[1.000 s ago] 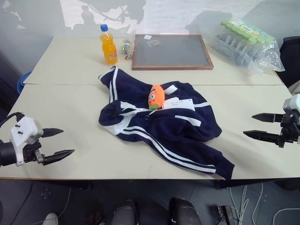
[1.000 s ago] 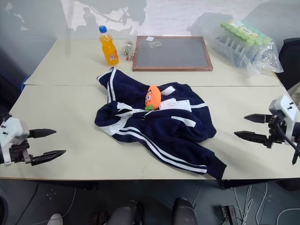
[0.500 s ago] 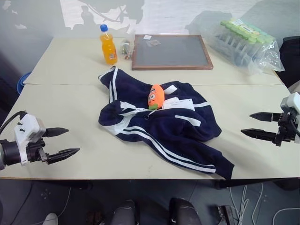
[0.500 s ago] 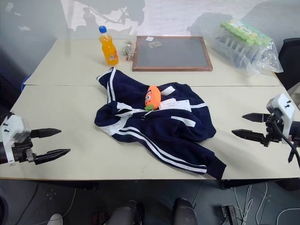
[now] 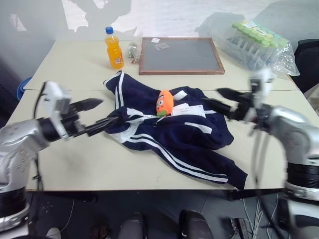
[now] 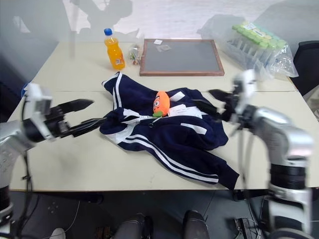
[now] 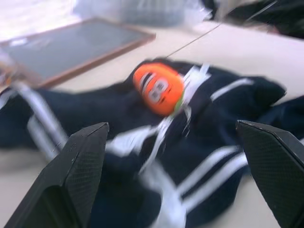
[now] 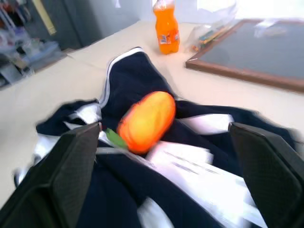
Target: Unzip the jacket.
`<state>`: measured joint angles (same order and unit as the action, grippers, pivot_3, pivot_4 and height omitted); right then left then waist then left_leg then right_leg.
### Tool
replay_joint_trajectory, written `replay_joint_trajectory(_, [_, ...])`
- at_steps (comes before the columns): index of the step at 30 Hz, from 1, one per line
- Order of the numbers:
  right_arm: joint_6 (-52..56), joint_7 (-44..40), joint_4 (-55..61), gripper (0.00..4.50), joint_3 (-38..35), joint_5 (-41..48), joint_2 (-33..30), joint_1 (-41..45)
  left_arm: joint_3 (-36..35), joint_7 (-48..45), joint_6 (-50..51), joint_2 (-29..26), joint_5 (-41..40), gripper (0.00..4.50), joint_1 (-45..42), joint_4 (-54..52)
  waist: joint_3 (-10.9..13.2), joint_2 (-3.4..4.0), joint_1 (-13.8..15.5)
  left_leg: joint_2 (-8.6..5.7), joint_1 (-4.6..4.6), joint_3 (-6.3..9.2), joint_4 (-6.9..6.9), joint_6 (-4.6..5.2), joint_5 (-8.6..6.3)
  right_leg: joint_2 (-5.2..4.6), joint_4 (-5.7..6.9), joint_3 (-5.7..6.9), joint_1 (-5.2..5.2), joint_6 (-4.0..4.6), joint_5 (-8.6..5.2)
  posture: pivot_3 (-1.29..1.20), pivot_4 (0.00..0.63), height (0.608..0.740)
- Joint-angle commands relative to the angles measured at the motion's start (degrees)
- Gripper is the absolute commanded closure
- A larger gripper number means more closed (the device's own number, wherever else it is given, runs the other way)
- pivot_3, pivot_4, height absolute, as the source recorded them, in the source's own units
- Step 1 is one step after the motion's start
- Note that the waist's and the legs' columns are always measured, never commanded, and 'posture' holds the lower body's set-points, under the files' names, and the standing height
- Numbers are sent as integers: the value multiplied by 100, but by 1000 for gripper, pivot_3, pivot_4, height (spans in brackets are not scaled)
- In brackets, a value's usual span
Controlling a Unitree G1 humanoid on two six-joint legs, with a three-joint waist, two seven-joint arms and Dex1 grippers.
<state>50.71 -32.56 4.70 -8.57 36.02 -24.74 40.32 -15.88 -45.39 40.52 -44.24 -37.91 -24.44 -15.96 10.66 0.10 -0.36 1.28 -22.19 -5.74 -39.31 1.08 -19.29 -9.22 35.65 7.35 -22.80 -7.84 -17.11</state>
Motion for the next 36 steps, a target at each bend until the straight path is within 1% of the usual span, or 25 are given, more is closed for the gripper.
replay_joint_trajectory(1, [-64,703,-272,11,357,-435,491,226,297,112,-175,77,274,0,-237,208,0,0,-6,-2,1,2,5,-1,0,0,0,4,-1,2,-1,0,150,740])
replay_joint_trajectory(2, [-62,813,-411,11,448,-548,608,280,390,135,-235,111,362,0,-295,263,0,0,5,-4,-2,-2,8,-1,0,0,-1,10,-3,4,-2,0,150,740])
replay_joint_trajectory(6, [-595,1412,-1748,11,580,-1066,1343,849,631,214,-417,382,494,0,-360,264,-1,-3,-16,-11,-9,-27,5,0,0,-2,-3,9,-3,3,-2,0,150,740])
replay_joint_trajectory(10, [-779,1491,-2661,11,438,-1181,1707,1335,686,253,-504,530,555,0,-323,205,-2,-3,-95,-8,-9,-27,5,-5,5,-2,1,14,-3,4,-2,0,150,740])
replay_joint_trajectory(13, [-786,1410,-2955,584,330,-1108,1871,1493,709,215,-544,539,582,0,-238,139,-2,-3,-154,-7,-8,-13,9,-6,6,-2,1,15,-3,4,-2,0,150,740])
replay_joint_trajectory(20, [-856,1345,-2925,3061,250,-1128,1940,1506,746,222,-643,593,662,0,-116,136,-2,-3,-183,-8,-5,14,11,-6,6,-2,1,12,-3,4,-2,0,150,740])
replay_joint_trajectory(21, [-771,1313,-2738,3061,179,-1018,1911,1465,784,208,-655,619,670,0,-95,122,-2,-3,-184,-7,-5,14,11,-6,6,-2,1,12,-3,4,-2,0,150,740])
replay_joint_trajectory(22, [-644,1280,-2493,3425,74,-890,1818,1415,842,205,-654,676,665,0,-82,101,-2,-3,-181,-7,-5,15,11,-6,6,-2,1,12,-3,4,-2,0,150,740])
replay_joint_trajectory(23, [-552,1259,-2324,3685,-1,-804,1752,1381,881,203,-652,717,662,0,-76,85,-1,-3,-173,-8,-5,15,11,-6,6,-3,1,11,-3,4,-2,0,150,740])
replay_joint_trajectory(24, [-464,1190,-2100,3923,-62,-798,1510,1319,987,230,-622,830,637,0,-88,22,-1,-3,-160,-8,-6,18,11,-6,6,-3,1,11,-3,4,-2,0,150,740])
replay_joint_trajectory(26, [-261,1207,-1840,4440,-419,-789,877,1234,1201,247,-599,1008,632,0,-91,-133,-1,-3,-89,-12,-10,27,8,-5,6,-5,1,10,0,4,-2,0,150,740])
replay_joint_trajectory(28, [-136,1254,-1767,4440,-772,-801,218,1119,1351,248,-549,1128,610,0,-83,-294,-1,-3,-10,-30,-23,29,2,3,10,-13,0,2,11,4,-2,0,150,740])
replay_joint_trajectory(31, [-161,1147,-2045,4440,-1314,-1004,-1090,759,1495,196,-522,1204,600,0,-64,-402,-1,-3,73,-41,-24,25,1,10,9,-20,-12,-2,20,3,-2,0,150,740])
replay_joint_trajectory(32, [-263,1048,-2242,4440,-1428,-1131,-1558,556,1534,158,-533,1195,619,0,-55,-410,-1,-3,91,-42,-24,22,3,10,9,-20,-17,0,22,3,-2,0,150,740])
replay_joint_trajectory(34, [-454,911,-2521,4440,-1542,-1368,-2262,126,1587,88,-560,1170,651,0,-47,-403,-1,-3,83,-40,-21,13,11,10,9,-17,-24,0,23,3,-2,0,150,740])
replay_joint_trajectory(36, [-545,792,-2730,4440,-1687,-1539,-2809,-361,1634,-1,-580,1153,648,0,-69,-379,-1,-3,53,-35,-19,3,14,10,9,-14,-26,-2,22,2,-2,0,150,740])
